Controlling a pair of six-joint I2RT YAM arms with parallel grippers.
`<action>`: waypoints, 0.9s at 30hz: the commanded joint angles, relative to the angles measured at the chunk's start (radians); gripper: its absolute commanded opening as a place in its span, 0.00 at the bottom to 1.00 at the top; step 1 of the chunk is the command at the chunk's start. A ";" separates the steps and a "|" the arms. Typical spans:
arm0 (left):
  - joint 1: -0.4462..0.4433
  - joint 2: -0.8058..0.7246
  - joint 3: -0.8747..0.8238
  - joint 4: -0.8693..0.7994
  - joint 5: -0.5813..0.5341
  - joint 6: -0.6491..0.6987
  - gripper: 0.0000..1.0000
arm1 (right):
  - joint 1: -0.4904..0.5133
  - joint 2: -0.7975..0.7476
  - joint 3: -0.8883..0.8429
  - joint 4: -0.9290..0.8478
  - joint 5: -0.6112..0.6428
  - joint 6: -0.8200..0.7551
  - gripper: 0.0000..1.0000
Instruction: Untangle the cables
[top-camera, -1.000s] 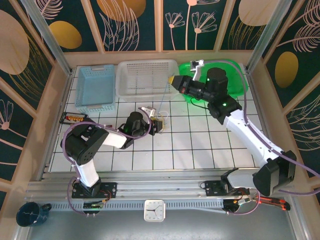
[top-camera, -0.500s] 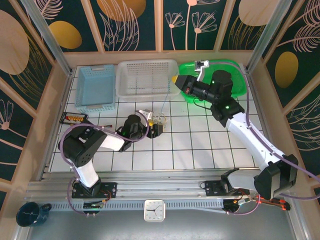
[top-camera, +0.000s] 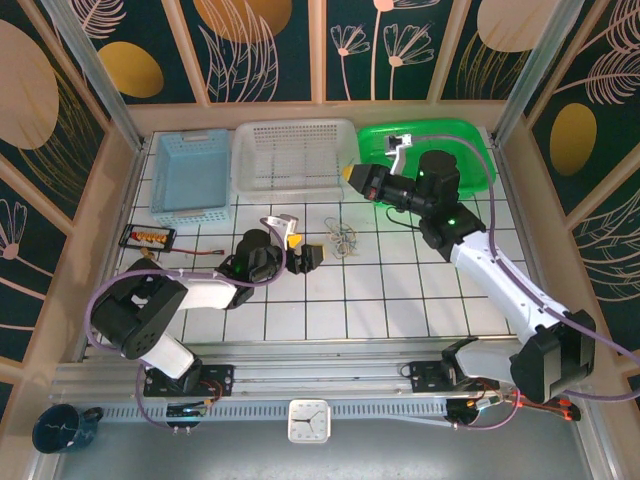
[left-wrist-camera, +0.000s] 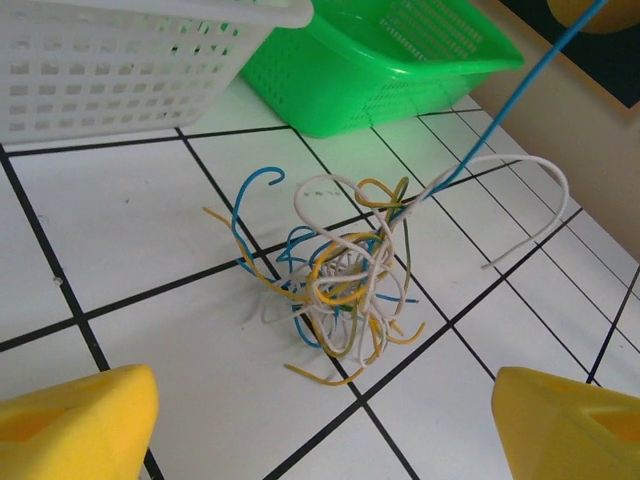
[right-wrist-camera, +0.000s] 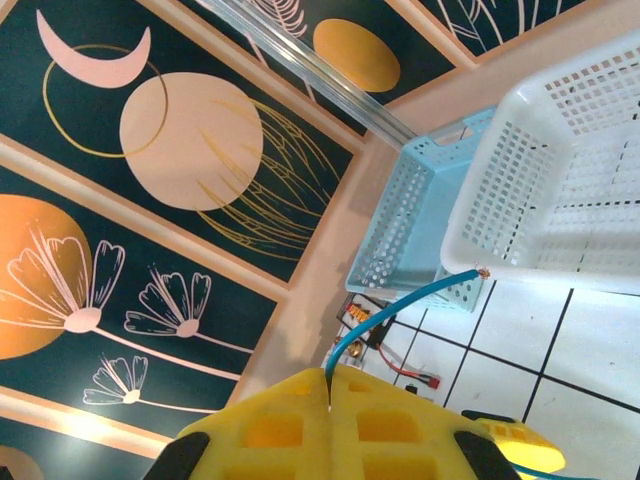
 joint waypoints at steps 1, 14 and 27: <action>-0.005 0.003 0.015 0.002 0.011 -0.029 0.84 | 0.016 -0.027 -0.007 -0.010 0.000 -0.036 0.00; -0.006 0.087 0.062 0.026 0.097 -0.036 0.78 | 0.058 -0.015 0.012 -0.012 0.001 -0.044 0.00; -0.006 0.151 0.104 0.049 0.142 -0.057 0.76 | 0.073 0.002 0.008 -0.006 0.011 -0.038 0.00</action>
